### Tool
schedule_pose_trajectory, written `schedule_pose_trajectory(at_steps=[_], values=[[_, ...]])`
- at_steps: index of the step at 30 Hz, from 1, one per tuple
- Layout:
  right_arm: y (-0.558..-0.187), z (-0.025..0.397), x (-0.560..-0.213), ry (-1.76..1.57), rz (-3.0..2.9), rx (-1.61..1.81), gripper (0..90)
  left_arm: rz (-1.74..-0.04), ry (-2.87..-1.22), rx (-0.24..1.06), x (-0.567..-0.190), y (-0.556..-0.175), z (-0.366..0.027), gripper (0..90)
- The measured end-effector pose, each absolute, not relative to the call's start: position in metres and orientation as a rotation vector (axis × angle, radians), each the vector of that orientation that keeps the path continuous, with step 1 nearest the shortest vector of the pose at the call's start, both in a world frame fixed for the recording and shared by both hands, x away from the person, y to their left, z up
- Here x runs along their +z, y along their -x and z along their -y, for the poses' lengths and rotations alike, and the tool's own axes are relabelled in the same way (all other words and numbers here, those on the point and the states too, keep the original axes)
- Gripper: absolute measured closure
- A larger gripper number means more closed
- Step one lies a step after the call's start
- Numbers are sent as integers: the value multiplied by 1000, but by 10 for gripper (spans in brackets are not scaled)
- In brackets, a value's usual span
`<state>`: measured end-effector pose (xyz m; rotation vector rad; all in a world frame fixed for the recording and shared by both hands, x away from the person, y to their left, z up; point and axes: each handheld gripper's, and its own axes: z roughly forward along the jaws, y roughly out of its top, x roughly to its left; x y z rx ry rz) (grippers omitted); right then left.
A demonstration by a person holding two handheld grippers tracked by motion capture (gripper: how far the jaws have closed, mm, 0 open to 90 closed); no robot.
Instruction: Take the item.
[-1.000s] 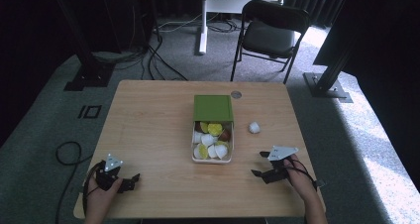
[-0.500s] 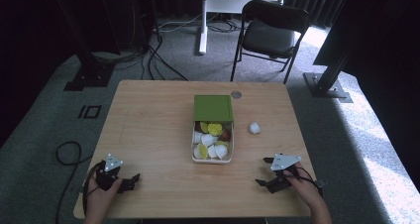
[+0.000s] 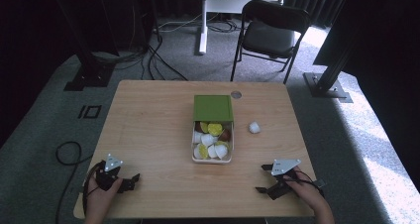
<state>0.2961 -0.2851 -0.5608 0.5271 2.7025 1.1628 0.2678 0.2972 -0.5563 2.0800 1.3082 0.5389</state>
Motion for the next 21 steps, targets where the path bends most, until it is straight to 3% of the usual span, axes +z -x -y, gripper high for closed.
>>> schedule_pose_trajectory(at_steps=[21], values=[[-296,287,-561,-563,-2685,1153,123,-1308,-2080,539,-556,-268,-297,7]])
